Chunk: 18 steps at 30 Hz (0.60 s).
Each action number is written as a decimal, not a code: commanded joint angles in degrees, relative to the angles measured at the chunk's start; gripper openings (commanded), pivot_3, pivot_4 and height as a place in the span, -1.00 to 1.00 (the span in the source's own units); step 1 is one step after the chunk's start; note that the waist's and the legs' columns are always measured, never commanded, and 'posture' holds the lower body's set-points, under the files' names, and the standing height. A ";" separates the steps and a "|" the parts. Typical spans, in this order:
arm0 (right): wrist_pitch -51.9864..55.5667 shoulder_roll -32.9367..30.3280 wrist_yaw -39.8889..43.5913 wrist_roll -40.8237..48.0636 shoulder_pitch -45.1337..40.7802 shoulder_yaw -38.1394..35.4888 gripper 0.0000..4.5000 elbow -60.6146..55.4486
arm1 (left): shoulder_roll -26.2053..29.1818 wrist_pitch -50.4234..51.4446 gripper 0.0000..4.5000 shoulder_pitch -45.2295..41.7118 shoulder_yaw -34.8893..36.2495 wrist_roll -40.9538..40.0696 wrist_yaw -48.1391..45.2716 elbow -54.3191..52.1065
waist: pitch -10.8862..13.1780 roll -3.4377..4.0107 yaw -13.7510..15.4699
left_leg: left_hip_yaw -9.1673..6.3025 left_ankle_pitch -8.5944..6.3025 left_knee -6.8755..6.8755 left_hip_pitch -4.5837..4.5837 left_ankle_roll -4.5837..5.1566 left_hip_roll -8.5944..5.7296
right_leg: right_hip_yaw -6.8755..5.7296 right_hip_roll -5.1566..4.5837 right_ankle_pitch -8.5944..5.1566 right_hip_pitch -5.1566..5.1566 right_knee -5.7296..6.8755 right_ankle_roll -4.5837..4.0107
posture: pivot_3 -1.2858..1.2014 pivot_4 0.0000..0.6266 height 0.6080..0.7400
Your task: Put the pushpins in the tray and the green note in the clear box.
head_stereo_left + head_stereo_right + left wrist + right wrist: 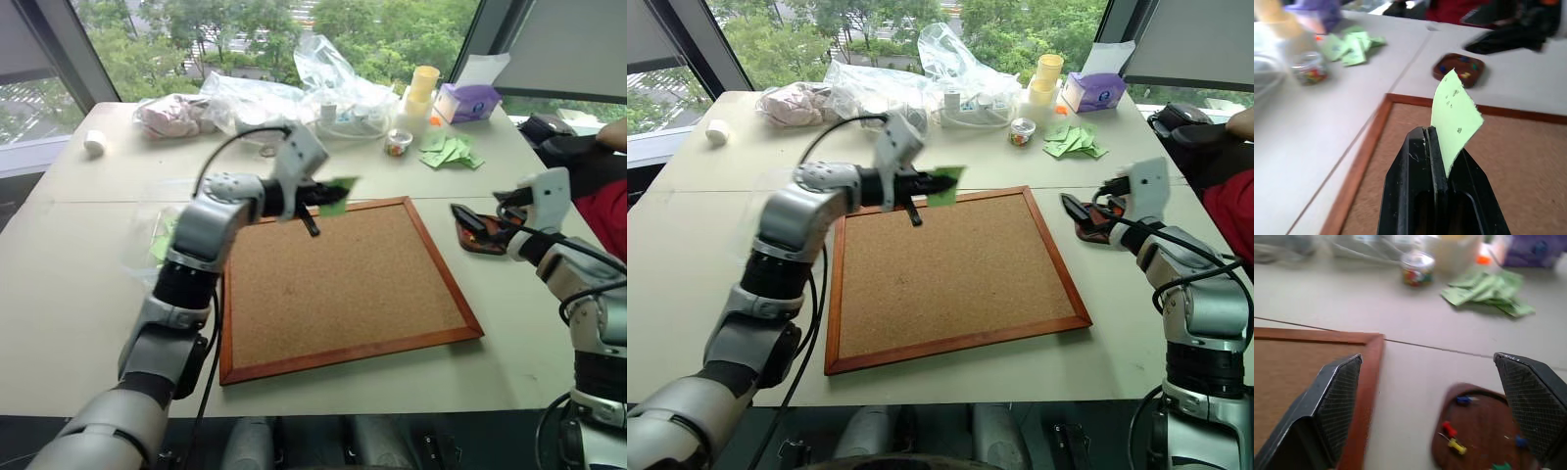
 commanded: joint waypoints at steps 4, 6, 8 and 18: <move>9.64 -2.68 10.77 12.53 -6.22 8.29 0.97 -12.25 | 7.05 17.61 -1.00 0.38 12.71 6.67 21.12 -7.26 | 0.01 -0.04 -0.42 | -0.02 0.01 -0.02 0.03 -0.02 -0.05 | -0.03 -0.09 0.01 0.04 0.02 0.01 | 0.03 -0.52 0.97; 10.93 -3.18 12.89 13.83 -7.84 10.81 0.97 -13.46 | 7.33 22.67 -1.00 1.39 14.29 7.92 25.24 -9.40 | 0.02 -0.07 -0.35 | -0.05 0.01 -0.03 0.02 -0.02 -0.05 | -0.08 -0.09 0.00 0.02 0.02 0.00 | 0.03 -0.52 0.97; 11.27 -4.02 14.53 14.11 -8.82 12.69 0.97 -13.64 | 7.68 25.40 -1.00 2.43 14.36 7.74 26.51 -11.43 | 0.01 -0.17 0.26 | -0.10 0.01 -0.03 -0.02 -0.02 -0.07 | -0.15 -0.13 0.00 0.03 0.00 0.00 | 0.03 -0.52 0.97; 5.52 -4.82 21.23 7.12 -12.09 24.09 1.00 -10.25 | 5.75 34.38 -0.38 14.58 18.87 8.56 33.52 -19.63 | 0.09 -0.52 1.22 | -0.04 0.02 -0.02 -0.03 -0.03 -0.11 | -0.17 -0.24 0.01 0.02 -0.02 -0.01 | 0.03 -0.52 0.97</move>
